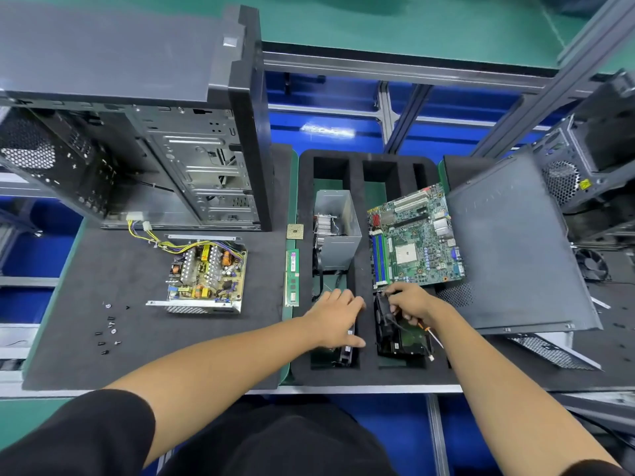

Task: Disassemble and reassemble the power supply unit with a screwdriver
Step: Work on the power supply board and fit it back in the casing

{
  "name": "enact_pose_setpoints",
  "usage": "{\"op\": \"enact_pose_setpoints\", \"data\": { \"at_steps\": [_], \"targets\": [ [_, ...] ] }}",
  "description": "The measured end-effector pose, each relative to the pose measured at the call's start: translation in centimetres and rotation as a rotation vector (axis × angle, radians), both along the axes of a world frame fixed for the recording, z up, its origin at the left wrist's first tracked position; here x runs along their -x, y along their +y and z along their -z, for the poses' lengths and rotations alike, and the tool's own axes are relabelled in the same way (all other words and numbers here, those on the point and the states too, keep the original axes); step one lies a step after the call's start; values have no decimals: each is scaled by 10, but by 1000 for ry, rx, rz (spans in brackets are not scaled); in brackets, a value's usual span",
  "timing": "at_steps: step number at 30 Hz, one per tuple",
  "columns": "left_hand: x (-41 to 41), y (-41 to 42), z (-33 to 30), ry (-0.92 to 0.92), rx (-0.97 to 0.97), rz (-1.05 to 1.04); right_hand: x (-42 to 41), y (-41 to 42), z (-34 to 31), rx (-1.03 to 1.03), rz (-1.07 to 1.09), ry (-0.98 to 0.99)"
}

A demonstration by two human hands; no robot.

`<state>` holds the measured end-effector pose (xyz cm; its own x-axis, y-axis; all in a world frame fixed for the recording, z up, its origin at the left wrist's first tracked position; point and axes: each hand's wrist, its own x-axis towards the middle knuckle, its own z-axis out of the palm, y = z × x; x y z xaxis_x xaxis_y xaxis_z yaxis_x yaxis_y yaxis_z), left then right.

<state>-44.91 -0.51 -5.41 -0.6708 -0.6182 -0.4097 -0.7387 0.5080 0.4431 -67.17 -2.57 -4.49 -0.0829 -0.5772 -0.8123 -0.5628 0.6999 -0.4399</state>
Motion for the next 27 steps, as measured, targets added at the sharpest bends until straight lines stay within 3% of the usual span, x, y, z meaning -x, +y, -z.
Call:
{"op": "enact_pose_setpoints", "data": {
  "at_steps": [6, 9, 14, 18, 22, 27],
  "targets": [
    [0, -17, -12, 355, -304, -332, 5, -24, -39, -41, 151, -263],
    [-11, -31, -31, 591, -493, -427, -8, -43, -69, -26, 99, -398],
    [-40, -43, -63, 766, -387, -612, -61, -66, -111, 38, -12, -554],
    [-104, -50, -86, 806, -319, -723, -102, -76, -124, 69, -61, -512],
    [-189, -48, -100, 780, -263, -821, -146, -75, -128, 97, -210, -635],
    [-279, -44, -105, 719, -357, -860, -210, -69, -118, 186, -199, -661]
  ]
}}
